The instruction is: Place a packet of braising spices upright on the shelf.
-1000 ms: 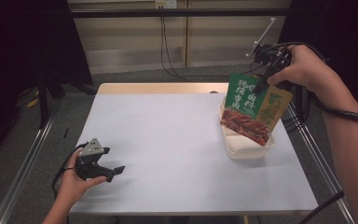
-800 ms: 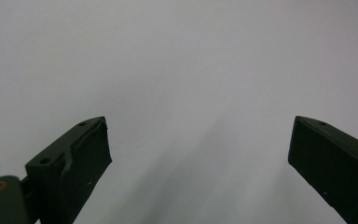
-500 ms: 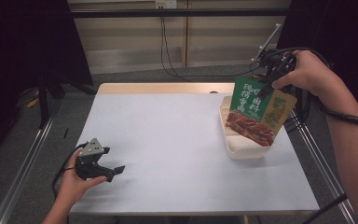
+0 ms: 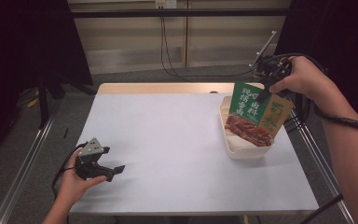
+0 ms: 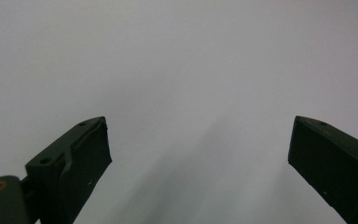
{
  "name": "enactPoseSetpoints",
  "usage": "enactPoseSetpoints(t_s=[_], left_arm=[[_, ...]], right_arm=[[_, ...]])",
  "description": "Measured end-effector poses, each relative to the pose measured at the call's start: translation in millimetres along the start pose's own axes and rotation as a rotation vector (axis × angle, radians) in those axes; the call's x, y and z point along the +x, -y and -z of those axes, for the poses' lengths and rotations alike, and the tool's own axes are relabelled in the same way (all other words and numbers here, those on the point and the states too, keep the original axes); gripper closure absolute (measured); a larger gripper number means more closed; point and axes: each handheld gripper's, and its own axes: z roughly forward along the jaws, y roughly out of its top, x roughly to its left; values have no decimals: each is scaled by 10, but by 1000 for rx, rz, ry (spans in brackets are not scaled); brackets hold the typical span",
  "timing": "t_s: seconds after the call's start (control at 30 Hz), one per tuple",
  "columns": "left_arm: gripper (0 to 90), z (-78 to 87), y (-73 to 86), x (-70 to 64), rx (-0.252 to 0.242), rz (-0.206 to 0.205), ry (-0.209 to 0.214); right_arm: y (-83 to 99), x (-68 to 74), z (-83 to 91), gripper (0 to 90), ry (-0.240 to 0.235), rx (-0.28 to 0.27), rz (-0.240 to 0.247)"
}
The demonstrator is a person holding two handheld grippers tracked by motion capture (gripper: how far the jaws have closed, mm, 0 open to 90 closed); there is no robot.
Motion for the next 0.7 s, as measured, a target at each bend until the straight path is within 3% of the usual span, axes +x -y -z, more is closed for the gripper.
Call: enactPoseSetpoints(t_s=[0.7], left_arm=[[53,5,4,3,6,7,4]], right_arm=[[44,-30,-190,900,-6,33,-29]])
